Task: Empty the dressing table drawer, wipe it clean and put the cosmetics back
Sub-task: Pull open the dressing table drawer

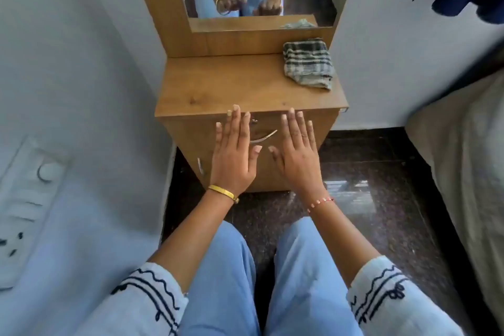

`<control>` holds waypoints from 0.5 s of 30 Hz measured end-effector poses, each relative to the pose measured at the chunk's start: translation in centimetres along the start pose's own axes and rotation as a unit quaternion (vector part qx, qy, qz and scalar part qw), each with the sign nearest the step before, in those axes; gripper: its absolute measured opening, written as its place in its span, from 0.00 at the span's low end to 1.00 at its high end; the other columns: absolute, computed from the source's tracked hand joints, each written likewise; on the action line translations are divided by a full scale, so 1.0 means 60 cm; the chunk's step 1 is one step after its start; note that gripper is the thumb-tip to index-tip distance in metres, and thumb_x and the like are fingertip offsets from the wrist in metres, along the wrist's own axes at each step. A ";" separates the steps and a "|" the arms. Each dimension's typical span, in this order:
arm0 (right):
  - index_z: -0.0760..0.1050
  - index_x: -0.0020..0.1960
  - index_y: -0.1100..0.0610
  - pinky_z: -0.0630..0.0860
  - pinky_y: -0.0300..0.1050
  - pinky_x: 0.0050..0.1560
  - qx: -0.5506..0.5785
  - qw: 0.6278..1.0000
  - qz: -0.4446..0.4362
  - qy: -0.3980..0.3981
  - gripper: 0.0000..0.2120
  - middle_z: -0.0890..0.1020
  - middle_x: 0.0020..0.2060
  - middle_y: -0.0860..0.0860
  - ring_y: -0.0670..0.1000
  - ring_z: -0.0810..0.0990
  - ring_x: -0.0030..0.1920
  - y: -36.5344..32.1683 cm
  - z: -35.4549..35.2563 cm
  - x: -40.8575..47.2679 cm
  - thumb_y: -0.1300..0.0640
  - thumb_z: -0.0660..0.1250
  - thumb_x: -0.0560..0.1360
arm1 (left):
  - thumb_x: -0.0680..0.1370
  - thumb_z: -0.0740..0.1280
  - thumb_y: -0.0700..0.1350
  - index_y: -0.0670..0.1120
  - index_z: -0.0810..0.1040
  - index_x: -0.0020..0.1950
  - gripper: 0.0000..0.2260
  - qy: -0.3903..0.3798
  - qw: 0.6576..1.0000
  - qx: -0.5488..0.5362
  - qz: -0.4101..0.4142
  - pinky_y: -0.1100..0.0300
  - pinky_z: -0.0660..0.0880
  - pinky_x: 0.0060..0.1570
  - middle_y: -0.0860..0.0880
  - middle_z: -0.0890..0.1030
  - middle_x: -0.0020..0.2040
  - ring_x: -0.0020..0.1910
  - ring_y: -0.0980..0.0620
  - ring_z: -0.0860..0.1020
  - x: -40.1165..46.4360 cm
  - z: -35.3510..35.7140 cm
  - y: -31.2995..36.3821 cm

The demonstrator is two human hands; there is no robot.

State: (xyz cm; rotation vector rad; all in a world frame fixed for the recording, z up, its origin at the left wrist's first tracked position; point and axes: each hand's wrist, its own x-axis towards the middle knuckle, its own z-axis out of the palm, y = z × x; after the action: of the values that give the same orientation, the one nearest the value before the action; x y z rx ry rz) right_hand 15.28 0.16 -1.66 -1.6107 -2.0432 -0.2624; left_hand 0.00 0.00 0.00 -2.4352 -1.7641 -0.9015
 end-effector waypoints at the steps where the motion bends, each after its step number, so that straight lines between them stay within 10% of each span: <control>1: 0.60 0.72 0.66 0.48 0.52 0.74 0.004 1.000 0.005 -0.007 0.28 0.65 0.71 0.62 0.58 0.59 0.73 -0.007 -0.004 -0.012 0.48 0.54 0.79 | 0.80 0.48 0.52 0.40 0.50 0.74 0.26 -0.005 1.000 0.003 -0.012 0.53 0.40 0.73 0.38 0.55 0.75 0.75 0.48 0.49 -0.010 -0.007 0.002; 15: 0.59 0.74 0.62 0.56 0.49 0.74 0.004 0.971 -0.015 -0.239 0.27 0.66 0.71 0.58 0.58 0.61 0.73 -0.041 0.013 0.010 0.60 0.61 0.77 | 0.81 0.52 0.46 0.44 0.51 0.76 0.24 -0.228 0.973 0.026 -0.013 0.55 0.51 0.74 0.45 0.54 0.77 0.75 0.45 0.55 0.004 -0.022 -0.026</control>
State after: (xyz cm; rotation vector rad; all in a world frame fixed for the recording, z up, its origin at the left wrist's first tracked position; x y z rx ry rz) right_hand 12.65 0.34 -1.62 -1.7671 -2.4129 0.1413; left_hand -1.92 0.34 0.71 -2.7518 -1.9108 -0.2962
